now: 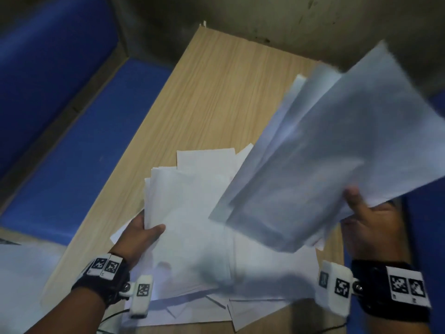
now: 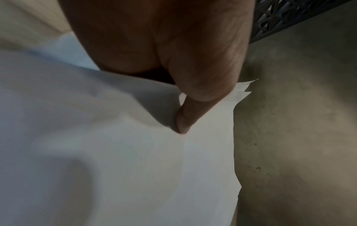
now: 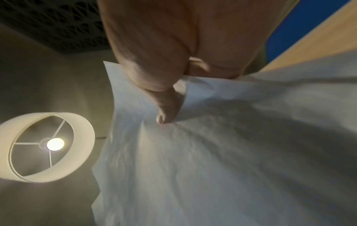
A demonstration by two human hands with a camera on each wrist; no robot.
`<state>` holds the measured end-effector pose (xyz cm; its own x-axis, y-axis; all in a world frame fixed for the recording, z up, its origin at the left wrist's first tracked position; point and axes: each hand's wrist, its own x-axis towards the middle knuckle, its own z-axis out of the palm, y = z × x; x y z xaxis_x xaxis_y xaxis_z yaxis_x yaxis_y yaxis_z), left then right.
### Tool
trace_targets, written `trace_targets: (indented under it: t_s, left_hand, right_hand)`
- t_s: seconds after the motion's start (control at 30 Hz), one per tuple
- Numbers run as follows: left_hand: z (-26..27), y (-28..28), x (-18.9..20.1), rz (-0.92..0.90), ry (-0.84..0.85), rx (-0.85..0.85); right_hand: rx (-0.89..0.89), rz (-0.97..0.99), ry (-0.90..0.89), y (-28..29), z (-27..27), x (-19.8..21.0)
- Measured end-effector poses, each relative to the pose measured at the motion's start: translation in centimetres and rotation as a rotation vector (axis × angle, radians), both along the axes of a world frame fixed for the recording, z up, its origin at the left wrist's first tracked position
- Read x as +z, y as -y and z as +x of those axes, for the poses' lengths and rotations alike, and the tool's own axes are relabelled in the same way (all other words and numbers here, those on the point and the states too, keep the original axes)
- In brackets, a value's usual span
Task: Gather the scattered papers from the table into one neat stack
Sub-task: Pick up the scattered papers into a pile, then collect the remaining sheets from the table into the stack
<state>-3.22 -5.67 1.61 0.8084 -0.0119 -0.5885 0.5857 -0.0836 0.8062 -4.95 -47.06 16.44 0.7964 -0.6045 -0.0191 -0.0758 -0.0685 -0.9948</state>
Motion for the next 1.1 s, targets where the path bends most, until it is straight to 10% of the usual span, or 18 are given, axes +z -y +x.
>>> trace_targets:
  t_s: [0.37, 0.5, 0.63, 0.77, 1.1]
  left_hand:
    - [-1.0, 5.7, 1.3, -0.203, -0.112, 0.001]
    - [-1.3, 5.6, 2.5, -0.304, -0.107, 0.009]
    - [-0.5, 6.2, 5.7, 0.085, 0.189, -0.004]
    - [-0.3, 6.1, 8.3, 0.068, 0.436, 0.076]
    - [0.1, 5.9, 3.6, 0.112, 0.26, -0.134]
  right_hand:
    - [0.294, 0.072, -0.529, -9.9, -3.0, -13.4]
    - [0.209, 0.129, -0.455, -11.3, -2.7, -13.0]
    - [0.182, -0.003, -0.131, -12.4, -2.4, -8.5]
    - [0.17, -0.031, 0.109, -12.3, -3.0, -5.5]
    - [0.267, -0.037, -0.276, -13.2, -2.9, -13.1]
